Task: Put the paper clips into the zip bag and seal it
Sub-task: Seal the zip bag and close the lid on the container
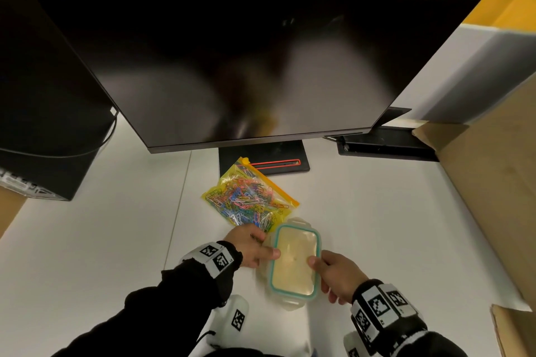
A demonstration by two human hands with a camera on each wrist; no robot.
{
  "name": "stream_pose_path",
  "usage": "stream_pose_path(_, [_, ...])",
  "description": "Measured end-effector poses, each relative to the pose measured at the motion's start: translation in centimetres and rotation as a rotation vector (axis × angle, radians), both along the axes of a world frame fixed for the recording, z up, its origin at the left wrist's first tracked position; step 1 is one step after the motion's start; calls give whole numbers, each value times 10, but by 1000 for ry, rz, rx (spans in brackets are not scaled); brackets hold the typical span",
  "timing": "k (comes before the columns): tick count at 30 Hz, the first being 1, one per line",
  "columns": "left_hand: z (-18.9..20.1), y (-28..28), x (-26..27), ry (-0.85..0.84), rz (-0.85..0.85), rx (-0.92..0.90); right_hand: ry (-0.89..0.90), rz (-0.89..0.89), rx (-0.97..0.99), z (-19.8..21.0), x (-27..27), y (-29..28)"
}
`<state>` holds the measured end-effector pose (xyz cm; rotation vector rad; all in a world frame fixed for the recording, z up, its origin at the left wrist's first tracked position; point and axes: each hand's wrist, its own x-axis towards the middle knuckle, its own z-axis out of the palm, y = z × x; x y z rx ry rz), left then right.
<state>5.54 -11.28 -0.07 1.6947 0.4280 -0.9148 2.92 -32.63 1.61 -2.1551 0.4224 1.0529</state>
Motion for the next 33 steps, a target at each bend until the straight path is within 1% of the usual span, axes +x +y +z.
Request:
stream_pose_path(2, [4,-2,-1,-157,-46,235,-12,65,-67,-3,1,1])
stream_pose_path(4, [6,-8,-2,-251,-74,325,-47,130,-131,-9,1,3])
stream_pose_path(7, [7,-16,-1,-281,-105,351,-32,154,-177,-11,4,8])
stream_pose_path(8, [4,-16,-1,-248,-93,335,-1,127,-145,-9,5,9])
stream_pose_path(10, [-1,-15,0,-155,-21,230,94,6,-11,-5,7,8])
stream_pose_path(11, [-3,-14,1,-120,6,182,114,-59,57,-4,7,6])
stream_pose_path(12, [-4,-13,2,-103,2,164,97,-86,94,-4,5,4])
stream_pose_path(13, [-4,-14,3,-92,-28,169,47,-79,88,-5,3,3])
stream_pose_path(14, [-4,-16,4,-101,-75,198,-56,-36,30,-5,0,3])
stream_pose_path(15, [-2,-18,7,-142,-143,248,-208,30,-72,-4,-3,3])
stream_pose_path(17, [7,-27,11,-326,-314,352,-565,196,-269,2,-12,6])
stream_pose_path(18, [11,-32,14,-441,-412,392,-694,323,-305,5,-17,10])
stream_pose_path(19, [14,-36,18,-542,-513,431,-737,478,-331,7,-23,13])
stream_pose_path(20, [16,-40,22,-623,-615,475,-750,612,-366,8,-29,16])
stream_pose_path(21, [17,-44,26,-666,-709,521,-759,724,-397,3,-34,18])
stream_pose_path(22, [18,-47,30,-678,-779,553,-756,786,-412,-3,-38,18])
stream_pose_path(23, [20,-50,33,-646,-823,567,-765,821,-421,-10,-41,17])
stream_pose_path(25, [21,-54,40,-588,-850,564,-791,823,-419,-20,-43,17])
stream_pose_path(26, [21,-55,43,-581,-856,565,-772,805,-428,-23,-43,20])
stream_pose_path(29, [22,-59,46,-571,-871,590,-788,770,-445,-22,-47,22])
stream_pose_path(30, [22,-60,47,-577,-881,608,-788,716,-445,-15,-50,22])
stream_pose_path(31, [25,-60,47,-568,-879,602,-814,677,-419,-15,-48,20])
stream_pose_path(32, [25,-59,50,-566,-866,599,-753,683,-357,-12,-40,16])
stream_pose_path(33, [27,-56,53,-547,-856,590,-750,667,-383,-13,-27,13])
